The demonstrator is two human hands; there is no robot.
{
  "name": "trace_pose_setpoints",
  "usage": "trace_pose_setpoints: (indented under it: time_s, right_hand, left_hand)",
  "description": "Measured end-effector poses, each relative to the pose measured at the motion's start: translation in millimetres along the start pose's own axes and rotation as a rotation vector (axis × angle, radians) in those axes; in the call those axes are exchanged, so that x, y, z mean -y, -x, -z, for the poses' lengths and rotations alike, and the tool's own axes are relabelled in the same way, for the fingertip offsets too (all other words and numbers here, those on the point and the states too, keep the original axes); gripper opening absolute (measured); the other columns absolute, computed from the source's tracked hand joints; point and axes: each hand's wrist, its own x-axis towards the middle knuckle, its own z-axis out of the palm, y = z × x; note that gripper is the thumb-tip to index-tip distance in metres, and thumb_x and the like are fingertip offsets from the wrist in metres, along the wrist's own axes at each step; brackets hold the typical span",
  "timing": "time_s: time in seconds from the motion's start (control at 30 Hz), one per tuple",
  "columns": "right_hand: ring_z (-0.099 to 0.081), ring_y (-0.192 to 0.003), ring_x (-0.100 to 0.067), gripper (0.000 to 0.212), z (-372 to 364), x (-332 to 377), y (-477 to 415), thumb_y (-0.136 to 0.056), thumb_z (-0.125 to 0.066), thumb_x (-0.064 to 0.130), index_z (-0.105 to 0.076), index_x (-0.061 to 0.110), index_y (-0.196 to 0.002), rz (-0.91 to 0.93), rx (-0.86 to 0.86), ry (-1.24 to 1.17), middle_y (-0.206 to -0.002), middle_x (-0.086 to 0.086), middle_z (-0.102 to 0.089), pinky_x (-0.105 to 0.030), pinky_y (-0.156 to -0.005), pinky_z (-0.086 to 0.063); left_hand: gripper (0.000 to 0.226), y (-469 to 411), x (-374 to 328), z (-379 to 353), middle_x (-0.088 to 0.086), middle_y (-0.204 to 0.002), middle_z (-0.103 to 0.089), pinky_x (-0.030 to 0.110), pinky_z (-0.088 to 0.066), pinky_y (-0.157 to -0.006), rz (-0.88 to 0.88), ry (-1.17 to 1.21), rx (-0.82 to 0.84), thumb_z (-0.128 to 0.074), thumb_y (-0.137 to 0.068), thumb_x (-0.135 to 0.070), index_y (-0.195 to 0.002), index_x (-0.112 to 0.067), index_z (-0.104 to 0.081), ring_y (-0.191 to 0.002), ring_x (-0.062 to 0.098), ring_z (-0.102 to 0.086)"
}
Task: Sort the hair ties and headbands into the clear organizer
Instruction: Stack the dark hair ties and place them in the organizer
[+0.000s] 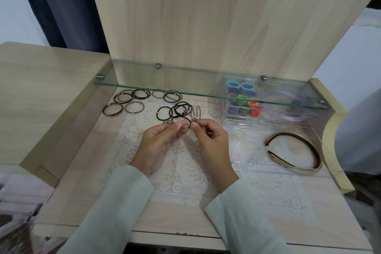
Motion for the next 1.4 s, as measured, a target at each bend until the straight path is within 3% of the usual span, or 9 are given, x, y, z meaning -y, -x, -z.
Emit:
trace_pose_setpoints:
  time_s: [0.13, 0.27, 0.43, 0.63, 0.87, 1.1, 1.4]
  right_hand:
    - [-0.044, -0.067, -0.015, 0.004, -1.6, -1.3, 0.3, -0.084, -0.072, 0.01, -0.073, 0.009, -0.088, 0.063, 0.05, 0.065, -0.073, -0.015, -0.053, -0.027, -0.063, -0.039]
    - [-0.044, -0.067, -0.009, 0.005, -0.9, -1.0, 2.1, -0.084, -0.073, 0.011, -0.074, 0.01, -0.088, 0.071, 0.067, 0.069, -0.074, -0.007, -0.053, -0.021, -0.064, -0.039]
    - [-0.044, -0.067, -0.007, 0.005, -2.2, -1.6, 1.4, -0.083, -0.073, 0.01, -0.074, 0.008, -0.088, 0.057, 0.108, 0.103, -0.074, 0.001, -0.051, -0.02, -0.066, -0.039]
    - [-0.044, -0.067, -0.002, 0.006, -3.0, -1.1, 1.0, -0.082, -0.073, 0.007, -0.075, 0.011, -0.086, 0.075, 0.158, 0.142, -0.073, 0.003, -0.05, -0.015, -0.065, -0.037]
    - [-0.046, -0.068, -0.003, 0.007, -3.3, -1.2, 1.0, -0.081, -0.075, 0.006, -0.075, 0.012, -0.086, 0.055, 0.174, 0.12, -0.074, 0.003, -0.05, -0.015, -0.066, -0.038]
    - [-0.046, -0.069, -0.005, 0.014, -3.7, -0.7, 1.5, -0.08, -0.075, 0.007, -0.075, 0.02, -0.085, 0.05, 0.183, 0.099, -0.074, 0.0, -0.051, -0.017, -0.067, -0.039]
    - [-0.047, -0.069, -0.004, 0.011, -3.6, -1.6, 1.6, -0.08, -0.076, 0.008, -0.076, 0.007, -0.091, 0.034, 0.186, 0.104, -0.076, -0.003, -0.054, -0.016, -0.066, -0.039]
  left_hand:
    - [0.019, -2.1, 1.2, 2.4, 0.011, -0.105, -0.074, 0.028, -0.056, -0.09, 0.013, 0.029, -0.014, -0.066, -0.079, -0.018, -0.091, -0.01, -0.079, -0.098, 0.018, -0.071]
    - [0.029, -3.7, 2.2, 3.9, 0.011, -0.112, -0.073, 0.028, -0.055, -0.091, 0.019, 0.007, -0.008, -0.064, -0.082, -0.019, -0.107, -0.005, -0.071, -0.105, 0.019, -0.069]
    - [0.044, -6.0, 2.9, 7.4, 0.02, -0.12, -0.067, 0.04, -0.049, -0.104, 0.057, 0.013, 0.032, -0.061, -0.087, -0.025, -0.121, 0.003, -0.064, -0.117, 0.033, -0.063]
    - [0.05, -5.1, 1.4, 4.1, 0.018, -0.119, -0.068, 0.043, -0.047, -0.105, 0.089, 0.009, 0.026, -0.055, -0.088, -0.035, -0.119, 0.003, -0.064, -0.117, 0.034, -0.063]
    - [0.041, -5.8, 1.7, 4.4, 0.017, -0.115, -0.071, 0.034, -0.055, -0.094, 0.091, -0.002, 0.038, -0.04, -0.102, -0.029, -0.117, 0.0, -0.066, -0.107, 0.029, -0.068]
    - [0.042, -5.6, 2.4, 5.3, 0.012, -0.121, -0.069, 0.038, -0.053, -0.098, 0.074, -0.033, 0.07, -0.05, -0.091, -0.031, -0.118, -0.001, -0.065, -0.112, 0.028, -0.066]
    - [0.042, -7.2, 3.0, 8.0, 0.012, -0.121, -0.069, 0.037, -0.054, -0.095, 0.086, -0.006, 0.044, -0.053, -0.09, -0.031, -0.118, -0.002, -0.065, -0.111, 0.029, -0.066]
